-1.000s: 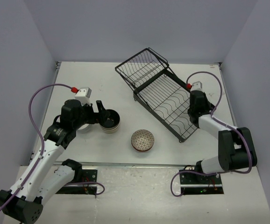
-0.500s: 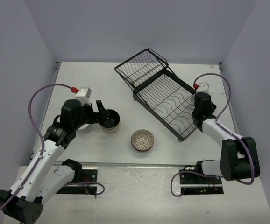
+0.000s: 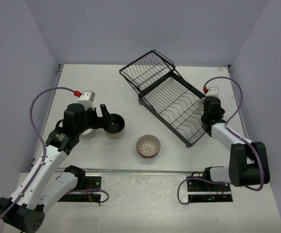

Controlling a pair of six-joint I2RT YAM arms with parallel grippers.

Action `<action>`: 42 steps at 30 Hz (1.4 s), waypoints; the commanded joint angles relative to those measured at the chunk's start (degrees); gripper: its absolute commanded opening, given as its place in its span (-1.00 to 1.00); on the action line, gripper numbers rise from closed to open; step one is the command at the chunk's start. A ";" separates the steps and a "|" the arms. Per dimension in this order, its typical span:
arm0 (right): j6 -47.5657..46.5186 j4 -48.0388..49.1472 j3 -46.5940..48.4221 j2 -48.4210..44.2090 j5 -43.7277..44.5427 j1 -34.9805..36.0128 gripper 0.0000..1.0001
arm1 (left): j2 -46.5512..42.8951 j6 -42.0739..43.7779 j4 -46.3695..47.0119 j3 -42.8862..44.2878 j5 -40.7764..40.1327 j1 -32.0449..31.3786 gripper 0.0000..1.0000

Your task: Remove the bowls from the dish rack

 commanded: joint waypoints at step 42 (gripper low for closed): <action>-61.73 65.47 -0.61 26.65 21.22 14.47 -1.00 | 0.34 2.10 2.26 -0.37 -0.56 -0.30 1.00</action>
